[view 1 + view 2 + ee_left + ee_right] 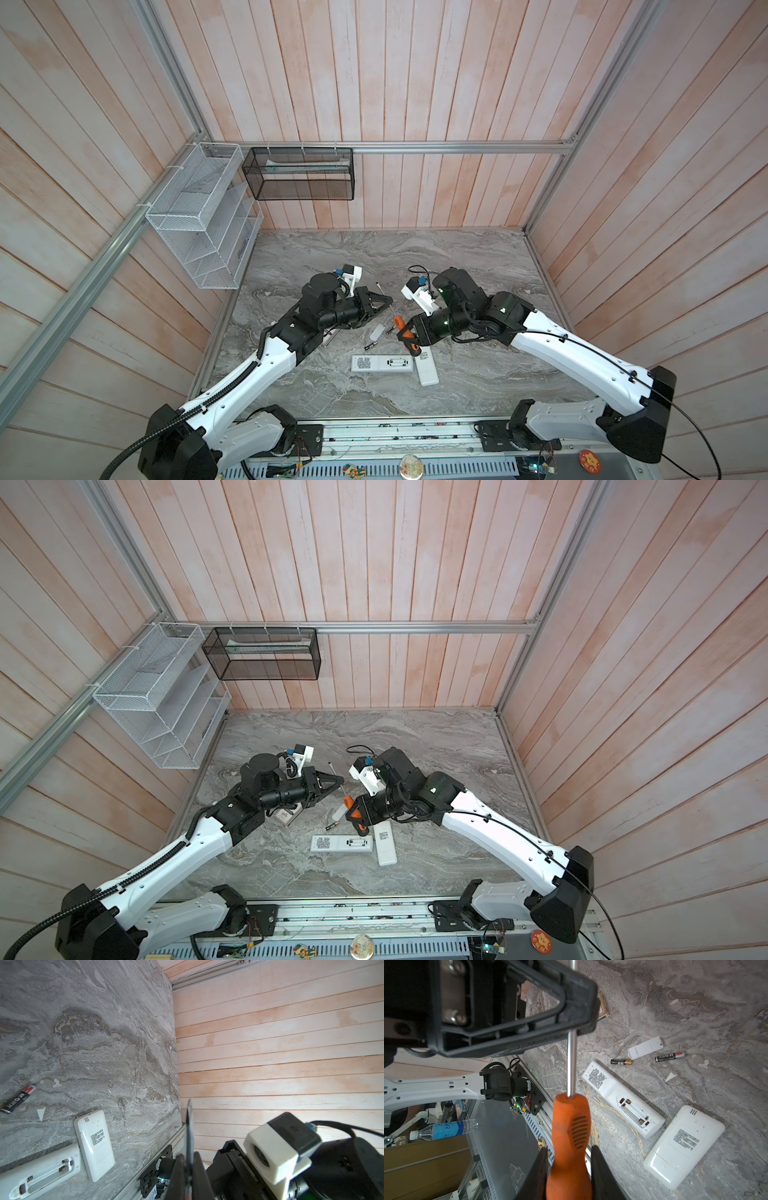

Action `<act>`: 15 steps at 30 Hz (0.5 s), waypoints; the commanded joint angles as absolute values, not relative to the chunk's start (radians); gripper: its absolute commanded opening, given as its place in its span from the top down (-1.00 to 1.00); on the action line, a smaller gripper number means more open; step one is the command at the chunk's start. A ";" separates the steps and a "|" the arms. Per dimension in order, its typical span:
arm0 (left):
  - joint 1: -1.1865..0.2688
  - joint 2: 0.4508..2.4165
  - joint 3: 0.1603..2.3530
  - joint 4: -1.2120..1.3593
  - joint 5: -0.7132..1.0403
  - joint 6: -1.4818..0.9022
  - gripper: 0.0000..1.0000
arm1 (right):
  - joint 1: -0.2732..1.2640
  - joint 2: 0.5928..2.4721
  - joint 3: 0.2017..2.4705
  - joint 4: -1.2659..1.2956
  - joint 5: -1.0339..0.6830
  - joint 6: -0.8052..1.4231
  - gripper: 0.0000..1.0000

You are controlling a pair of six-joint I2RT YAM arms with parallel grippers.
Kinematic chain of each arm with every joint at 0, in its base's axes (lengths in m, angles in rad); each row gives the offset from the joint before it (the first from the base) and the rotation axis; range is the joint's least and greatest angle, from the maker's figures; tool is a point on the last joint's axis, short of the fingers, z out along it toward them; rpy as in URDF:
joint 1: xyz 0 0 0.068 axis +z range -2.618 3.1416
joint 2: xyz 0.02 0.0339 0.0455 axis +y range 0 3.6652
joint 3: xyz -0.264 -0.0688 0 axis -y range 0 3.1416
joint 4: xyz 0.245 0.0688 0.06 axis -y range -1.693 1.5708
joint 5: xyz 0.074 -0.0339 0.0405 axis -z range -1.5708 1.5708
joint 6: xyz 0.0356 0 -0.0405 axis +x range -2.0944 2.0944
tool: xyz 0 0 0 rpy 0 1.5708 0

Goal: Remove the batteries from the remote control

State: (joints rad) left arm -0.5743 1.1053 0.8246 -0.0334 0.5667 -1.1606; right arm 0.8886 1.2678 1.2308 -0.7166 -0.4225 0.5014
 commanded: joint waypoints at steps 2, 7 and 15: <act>-0.578 1.076 0.827 -0.056 0.539 -1.144 0.50 | 0.884 1.234 1.213 -0.712 -0.334 0.544 1.00; -0.565 1.032 0.823 -0.113 0.505 -1.115 -0.64 | 0.846 1.215 1.191 -0.744 -0.279 0.564 1.00; -0.523 0.948 0.776 -0.201 0.511 -1.098 -1.00 | 0.602 1.160 1.037 -0.774 -0.259 0.531 1.00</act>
State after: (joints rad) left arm -0.5343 0.9771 0.8047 -0.1478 0.5190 -1.1202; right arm 0.6655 1.1812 1.0744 -0.7368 -0.2924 0.5480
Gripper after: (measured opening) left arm 0.997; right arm 0.290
